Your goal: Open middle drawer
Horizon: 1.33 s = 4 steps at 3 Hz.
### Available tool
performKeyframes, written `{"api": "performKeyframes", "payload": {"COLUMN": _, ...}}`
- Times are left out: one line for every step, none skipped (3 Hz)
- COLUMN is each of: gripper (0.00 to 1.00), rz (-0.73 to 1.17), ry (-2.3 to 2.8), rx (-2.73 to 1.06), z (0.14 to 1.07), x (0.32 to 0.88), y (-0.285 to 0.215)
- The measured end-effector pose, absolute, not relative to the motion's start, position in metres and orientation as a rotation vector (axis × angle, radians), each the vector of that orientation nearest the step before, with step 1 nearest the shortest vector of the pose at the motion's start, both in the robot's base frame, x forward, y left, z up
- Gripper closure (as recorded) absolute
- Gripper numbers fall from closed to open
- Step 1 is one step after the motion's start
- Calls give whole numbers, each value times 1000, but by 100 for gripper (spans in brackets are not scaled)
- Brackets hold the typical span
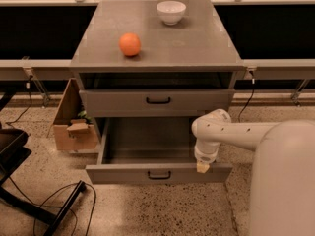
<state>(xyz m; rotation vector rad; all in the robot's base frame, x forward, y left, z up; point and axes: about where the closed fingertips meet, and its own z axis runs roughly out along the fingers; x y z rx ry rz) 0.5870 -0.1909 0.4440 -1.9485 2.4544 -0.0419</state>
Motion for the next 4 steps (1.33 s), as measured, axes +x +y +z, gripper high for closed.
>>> {"api": "performKeyframes", "payload": {"gripper": 100, "rz": -60, "ry": 2454, "rx": -1937, "z": 445, "x": 570, "y": -192}}
{"api": "performKeyframes", "payload": {"gripper": 100, "rz": -60, "ry": 2454, "rx": -1937, "z": 445, "x": 570, "y": -192}}
{"api": "performKeyframes", "payload": {"gripper": 100, "rz": -75, "ry": 2452, "rx": -1931, "z": 445, "x": 559, "y": -193}}
{"api": "performKeyframes", "payload": {"gripper": 100, "rz": -91, "ry": 2449, "rx": -1924, "z": 446, "x": 545, "y": -195}}
